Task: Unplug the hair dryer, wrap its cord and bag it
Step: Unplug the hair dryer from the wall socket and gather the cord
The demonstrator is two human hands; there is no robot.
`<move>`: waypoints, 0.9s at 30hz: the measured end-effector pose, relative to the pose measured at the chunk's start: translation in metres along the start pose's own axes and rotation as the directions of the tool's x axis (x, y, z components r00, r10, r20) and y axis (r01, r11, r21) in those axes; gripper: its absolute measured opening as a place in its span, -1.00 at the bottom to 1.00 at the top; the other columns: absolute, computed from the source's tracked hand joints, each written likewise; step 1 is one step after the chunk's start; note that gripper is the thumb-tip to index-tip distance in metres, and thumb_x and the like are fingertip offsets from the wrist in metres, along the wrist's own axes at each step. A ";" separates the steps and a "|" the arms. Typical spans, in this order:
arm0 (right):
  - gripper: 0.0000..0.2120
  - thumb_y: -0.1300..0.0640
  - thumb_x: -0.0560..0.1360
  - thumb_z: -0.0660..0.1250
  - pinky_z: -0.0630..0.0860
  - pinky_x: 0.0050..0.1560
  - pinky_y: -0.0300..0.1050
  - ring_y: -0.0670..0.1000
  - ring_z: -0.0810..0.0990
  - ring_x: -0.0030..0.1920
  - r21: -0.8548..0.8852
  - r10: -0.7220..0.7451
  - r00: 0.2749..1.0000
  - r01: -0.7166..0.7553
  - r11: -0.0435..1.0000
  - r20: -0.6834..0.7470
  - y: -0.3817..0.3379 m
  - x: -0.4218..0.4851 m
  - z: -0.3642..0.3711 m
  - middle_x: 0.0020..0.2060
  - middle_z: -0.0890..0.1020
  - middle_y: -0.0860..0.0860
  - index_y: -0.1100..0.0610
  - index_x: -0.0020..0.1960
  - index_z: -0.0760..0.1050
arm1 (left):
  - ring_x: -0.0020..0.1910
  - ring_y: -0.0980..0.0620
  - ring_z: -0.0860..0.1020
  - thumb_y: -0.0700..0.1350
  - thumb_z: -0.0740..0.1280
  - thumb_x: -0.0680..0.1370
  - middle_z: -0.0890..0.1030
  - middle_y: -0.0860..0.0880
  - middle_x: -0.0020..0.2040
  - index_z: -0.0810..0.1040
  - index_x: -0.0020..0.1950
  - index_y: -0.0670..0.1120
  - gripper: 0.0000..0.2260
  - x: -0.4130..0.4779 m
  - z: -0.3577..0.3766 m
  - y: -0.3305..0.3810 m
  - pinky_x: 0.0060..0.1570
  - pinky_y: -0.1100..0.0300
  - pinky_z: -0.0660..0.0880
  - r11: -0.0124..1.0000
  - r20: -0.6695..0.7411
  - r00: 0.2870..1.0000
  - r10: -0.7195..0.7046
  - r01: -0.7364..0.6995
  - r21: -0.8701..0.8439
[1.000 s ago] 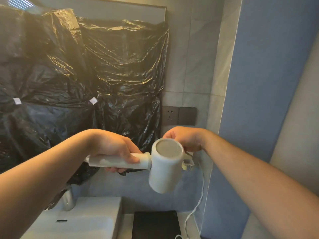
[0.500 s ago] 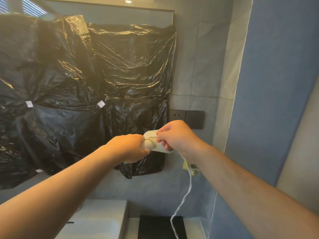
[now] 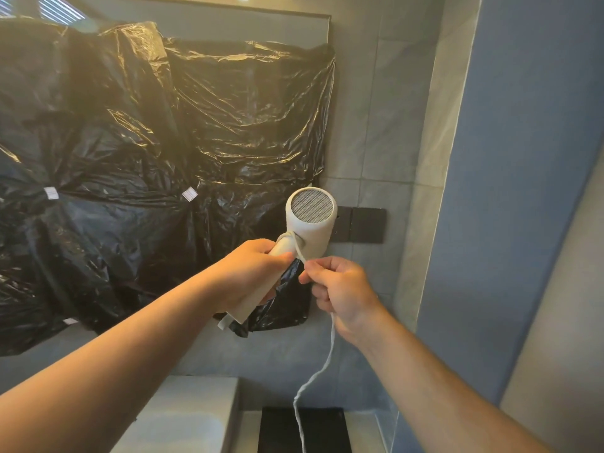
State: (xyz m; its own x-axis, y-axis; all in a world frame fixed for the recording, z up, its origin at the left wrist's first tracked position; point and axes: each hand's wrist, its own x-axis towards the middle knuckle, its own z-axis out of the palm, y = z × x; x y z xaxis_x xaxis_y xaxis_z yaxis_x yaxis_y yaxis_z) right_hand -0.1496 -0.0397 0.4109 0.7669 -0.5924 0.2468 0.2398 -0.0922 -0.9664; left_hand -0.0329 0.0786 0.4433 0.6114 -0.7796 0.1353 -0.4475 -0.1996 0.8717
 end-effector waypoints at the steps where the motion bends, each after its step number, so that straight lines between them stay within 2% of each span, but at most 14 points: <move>1: -0.82 0.17 0.55 0.32 0.21 -0.58 -0.32 -0.12 0.29 -0.53 0.024 0.016 1.000 -0.016 1.000 0.018 0.002 0.000 -0.002 -0.42 0.54 0.01 0.16 -0.22 0.56 | -0.37 -0.02 0.54 0.07 0.27 0.61 0.56 -0.10 -0.30 0.50 -0.10 -0.08 -0.76 -0.001 0.001 0.000 -0.32 0.10 0.51 0.998 0.030 1.000 -0.008 0.010 -0.066; 5: -0.75 0.03 0.49 0.40 0.16 -0.60 -0.30 -0.10 0.25 -0.54 0.005 0.104 0.992 -0.105 0.994 0.078 0.009 0.003 -0.011 -0.52 0.41 -0.02 0.16 -0.24 0.46 | -0.42 -0.01 0.50 0.02 0.23 0.63 0.54 -0.10 -0.32 0.49 -0.08 -0.12 -0.77 -0.006 -0.006 0.002 -0.36 0.14 0.46 0.952 0.196 0.979 -0.048 0.104 -0.287; 7: -0.75 0.04 0.49 0.39 0.16 -0.60 -0.32 -0.12 0.25 -0.56 0.006 0.135 0.983 -0.137 0.991 0.124 0.011 0.005 -0.015 -0.56 0.38 -0.04 0.16 -0.25 0.45 | -0.43 0.00 0.49 0.15 0.21 0.60 0.52 -0.10 -0.32 0.50 -0.12 -0.16 -0.62 -0.008 -0.007 0.002 -0.39 0.16 0.44 0.943 0.263 0.960 -0.094 0.170 -0.285; 9: -0.77 0.08 0.50 0.38 0.16 -0.59 -0.32 -0.12 0.26 -0.55 0.029 0.143 0.977 -0.149 0.988 0.161 0.013 0.008 -0.017 -0.56 0.38 -0.04 0.18 -0.26 0.47 | -0.45 0.01 0.47 0.26 0.19 0.57 0.51 -0.08 -0.35 0.49 -0.16 -0.18 -0.52 -0.009 -0.004 0.001 -0.41 0.18 0.43 0.954 0.270 0.956 -0.116 0.182 -0.238; 12: -0.83 0.15 0.48 0.39 0.23 -0.55 -0.30 -0.10 0.33 -0.50 0.112 0.115 0.971 -0.141 0.984 0.211 0.015 0.012 -0.021 -0.51 0.44 -0.01 0.17 -0.27 0.55 | -0.46 0.02 0.45 0.27 0.24 0.53 0.50 -0.06 -0.37 0.47 -0.14 -0.18 -0.53 -0.008 0.002 -0.002 -0.41 0.18 0.42 0.945 0.243 0.960 -0.138 0.201 -0.257; 15: -0.85 0.23 0.49 0.35 0.34 -0.48 -0.27 -0.09 0.42 -0.48 0.198 0.060 0.967 -0.111 0.974 0.248 0.019 0.016 -0.025 -0.47 0.51 0.01 0.18 -0.25 0.60 | -0.51 0.01 0.44 0.28 0.25 0.52 0.48 -0.08 -0.40 0.47 -0.15 -0.17 -0.52 -0.006 0.004 -0.010 -0.48 0.22 0.41 0.875 0.283 0.948 -0.145 0.257 -0.411; 18: -0.86 0.13 0.42 0.42 0.37 -0.35 -0.17 -0.03 0.42 -0.47 0.168 0.001 0.961 -0.050 0.985 0.276 0.021 0.019 -0.026 -0.52 0.49 0.02 0.16 -0.29 0.62 | -0.54 0.00 0.41 0.32 0.25 0.48 0.44 -0.09 -0.42 0.45 -0.22 -0.16 -0.49 -0.006 0.003 -0.017 -0.54 0.26 0.38 0.783 0.352 0.929 -0.113 0.301 -0.544; 20: -0.85 0.10 0.38 0.47 0.35 -0.31 -0.11 -0.01 0.41 -0.46 0.087 0.010 0.955 -0.038 0.996 0.298 0.024 0.022 -0.031 -0.53 0.49 0.03 0.13 -0.33 0.61 | -0.56 0.01 0.43 0.34 0.31 0.42 0.44 -0.09 -0.42 0.47 -0.23 -0.16 -0.47 -0.006 -0.002 -0.023 -0.54 0.26 0.41 0.799 0.429 0.901 -0.064 0.304 -0.518; 22: -0.89 0.21 0.37 0.43 0.34 -0.30 -0.12 -0.02 0.44 -0.45 0.009 0.066 0.923 -0.075 0.997 0.378 0.025 0.024 -0.040 -0.51 0.52 0.03 0.12 -0.33 0.62 | -0.55 0.01 0.47 0.36 0.43 0.30 0.47 -0.08 -0.41 0.51 -0.24 -0.14 -0.46 -0.008 -0.011 -0.027 -0.51 0.25 0.44 0.861 0.539 0.842 -0.012 0.283 -0.423; 25: -0.76 0.36 0.34 0.30 0.48 -0.37 -0.28 -0.11 0.57 -0.39 -0.016 0.213 0.802 -0.246 0.969 0.558 0.016 0.025 -0.061 -0.39 0.62 0.00 0.10 -0.24 0.69 | -0.52 0.01 0.48 0.34 0.52 0.21 0.49 -0.09 -0.41 0.54 -0.25 -0.12 -0.46 -0.012 -0.021 -0.028 -0.48 0.25 0.44 0.922 0.660 0.751 0.017 0.243 -0.301; 27: -0.76 0.37 0.30 0.29 0.51 -0.49 -0.29 -0.09 0.62 -0.43 -0.047 0.277 0.730 -0.319 0.946 0.625 0.001 0.023 -0.067 -0.39 0.66 0.02 0.17 -0.20 0.69 | -0.51 0.03 0.49 0.34 0.52 0.22 0.51 -0.08 -0.41 0.54 -0.26 -0.12 -0.47 -0.014 -0.023 -0.024 -0.49 0.26 0.45 0.952 0.694 0.719 0.032 0.190 -0.240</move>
State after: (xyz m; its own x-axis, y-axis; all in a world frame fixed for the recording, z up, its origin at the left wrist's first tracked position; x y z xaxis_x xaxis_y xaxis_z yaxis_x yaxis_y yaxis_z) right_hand -0.1713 -0.1072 0.4106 0.9982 0.0423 -0.0432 -0.0459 0.0642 -0.9969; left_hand -0.0155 0.1080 0.4314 -0.0279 -0.9789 -0.2023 -0.1537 -0.1957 0.9685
